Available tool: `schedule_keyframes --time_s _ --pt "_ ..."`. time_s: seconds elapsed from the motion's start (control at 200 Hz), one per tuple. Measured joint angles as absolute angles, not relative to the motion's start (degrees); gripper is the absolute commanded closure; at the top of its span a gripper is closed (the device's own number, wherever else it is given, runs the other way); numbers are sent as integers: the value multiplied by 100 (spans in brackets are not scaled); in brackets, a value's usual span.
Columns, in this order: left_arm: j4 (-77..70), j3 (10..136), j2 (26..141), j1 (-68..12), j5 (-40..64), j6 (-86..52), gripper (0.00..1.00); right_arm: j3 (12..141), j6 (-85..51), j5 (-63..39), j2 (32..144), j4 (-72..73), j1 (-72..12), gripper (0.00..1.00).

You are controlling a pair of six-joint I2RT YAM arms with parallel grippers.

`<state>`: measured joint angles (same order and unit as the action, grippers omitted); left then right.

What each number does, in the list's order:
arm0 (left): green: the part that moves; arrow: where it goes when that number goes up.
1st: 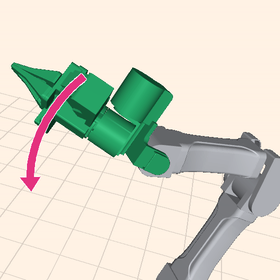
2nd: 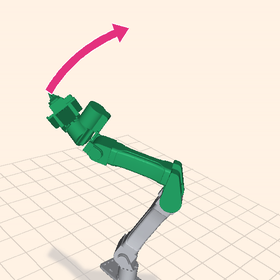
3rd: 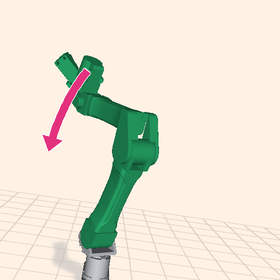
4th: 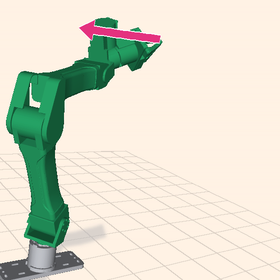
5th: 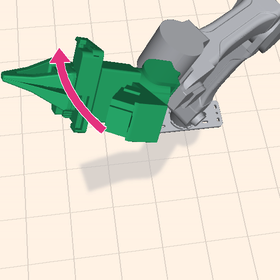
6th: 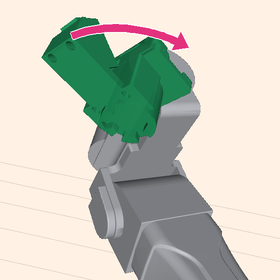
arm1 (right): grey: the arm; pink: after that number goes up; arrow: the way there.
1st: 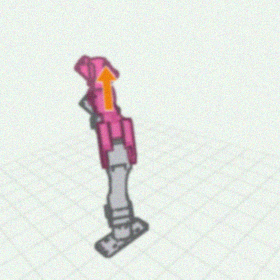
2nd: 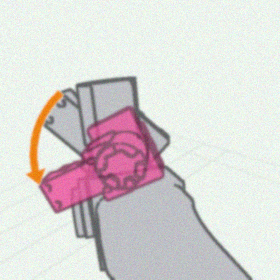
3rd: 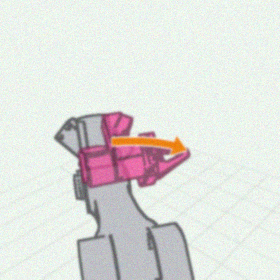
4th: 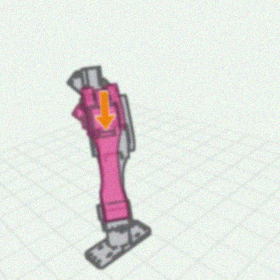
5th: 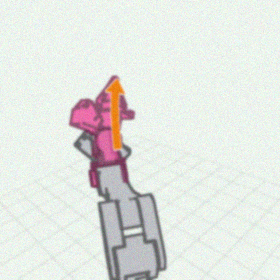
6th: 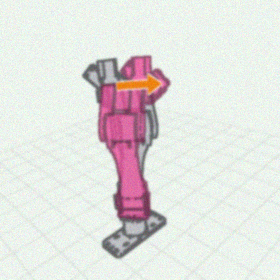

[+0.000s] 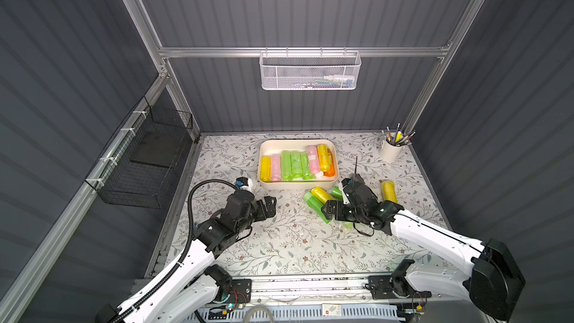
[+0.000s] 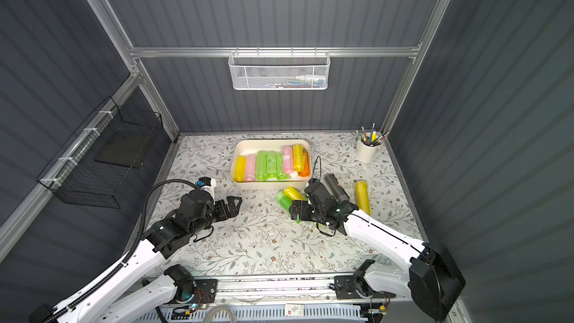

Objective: Put the roll of trash bags into the storage box
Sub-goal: Place the roll of trash bags in the storage box, then pick up the roll of trash bags from the center of the board.

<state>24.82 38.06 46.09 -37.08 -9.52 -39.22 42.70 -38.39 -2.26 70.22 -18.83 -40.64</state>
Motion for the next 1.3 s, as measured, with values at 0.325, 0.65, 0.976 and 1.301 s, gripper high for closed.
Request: schedule_keyframes --time_s 0.325,0.65,0.976,1.301 --pt "2569 3586 4355 -3708 -786 -3929 0 5041 -3059 80 8009 -1911 -4458 1" --pt "2375 2985 4086 -3708 -69 -4403 0 6029 -2418 213 8934 -2587 -4495 3" --pt "2012 2773 3964 -3708 414 -4786 0 6104 -2259 272 9240 -2991 -4521 24" --pt "2053 2775 4018 -3708 504 -4783 0 6184 -2226 257 9439 -3111 -4650 30"
